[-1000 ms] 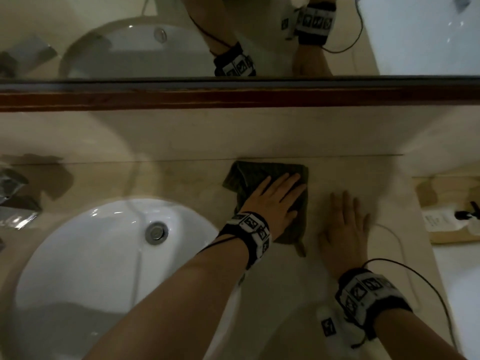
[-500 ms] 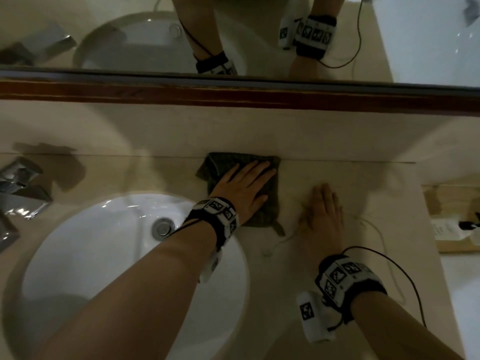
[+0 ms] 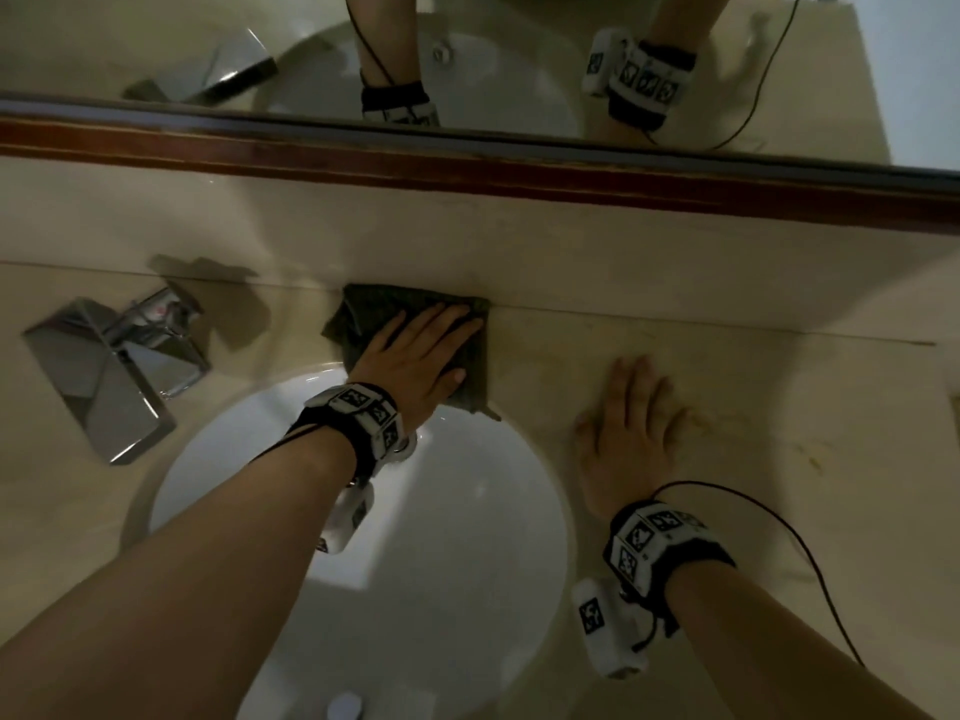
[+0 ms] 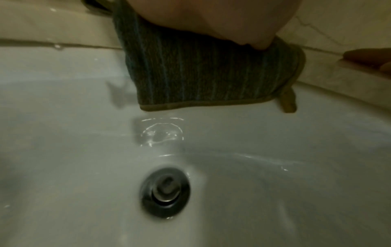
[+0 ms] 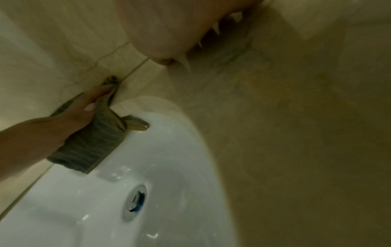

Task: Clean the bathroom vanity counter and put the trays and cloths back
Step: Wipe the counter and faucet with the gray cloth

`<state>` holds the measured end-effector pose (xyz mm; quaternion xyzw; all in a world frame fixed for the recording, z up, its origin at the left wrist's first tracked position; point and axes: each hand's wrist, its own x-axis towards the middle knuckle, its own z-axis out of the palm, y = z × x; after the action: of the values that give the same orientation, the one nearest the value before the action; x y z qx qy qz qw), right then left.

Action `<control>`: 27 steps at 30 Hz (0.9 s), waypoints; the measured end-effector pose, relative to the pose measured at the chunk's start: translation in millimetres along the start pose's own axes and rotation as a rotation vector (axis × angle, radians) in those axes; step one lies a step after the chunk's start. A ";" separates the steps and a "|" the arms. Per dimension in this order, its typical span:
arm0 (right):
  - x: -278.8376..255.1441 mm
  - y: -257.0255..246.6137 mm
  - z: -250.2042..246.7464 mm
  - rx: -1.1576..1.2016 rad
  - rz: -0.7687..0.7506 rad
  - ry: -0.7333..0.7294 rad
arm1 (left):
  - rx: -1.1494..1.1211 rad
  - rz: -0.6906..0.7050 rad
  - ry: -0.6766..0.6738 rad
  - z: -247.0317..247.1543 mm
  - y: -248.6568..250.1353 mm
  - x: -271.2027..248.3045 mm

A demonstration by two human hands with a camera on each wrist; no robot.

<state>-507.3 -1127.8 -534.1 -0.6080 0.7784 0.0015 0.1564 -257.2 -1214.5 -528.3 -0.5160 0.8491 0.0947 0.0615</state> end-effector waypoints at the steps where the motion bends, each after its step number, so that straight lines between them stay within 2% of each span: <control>1: -0.2 1.8 0.7 -0.003 -0.008 0.000 | 0.001 -0.014 0.004 0.8 -3.3 -3.0; 7: -0.7 2.5 5.8 -0.004 -0.011 0.046 | -0.068 -0.158 0.045 5.2 21.8 -4.1; 10: -1.4 3.4 6.1 0.006 -0.021 0.054 | -0.099 -0.181 0.017 5.2 37.7 -1.5; 19: -1.1 4.4 4.3 -0.011 -0.023 0.032 | -0.040 -0.023 -0.003 -0.4 107.6 30.8; 22: -1.7 3.5 3.1 -0.013 -0.026 0.043 | -0.021 0.031 0.005 0.1 101.4 32.2; 25: -1.5 4.1 3.5 -0.011 -0.014 0.034 | -0.012 0.128 0.009 0.3 76.5 32.1; 27: -1.7 4.4 3.2 -0.012 -0.014 0.033 | -0.006 0.131 0.013 1.5 56.1 29.0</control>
<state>-510.3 -1124.5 -537.6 -0.6144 0.7765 -0.0052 0.1399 -320.3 -1214.0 -530.2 -0.4603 0.8810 0.0980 0.0482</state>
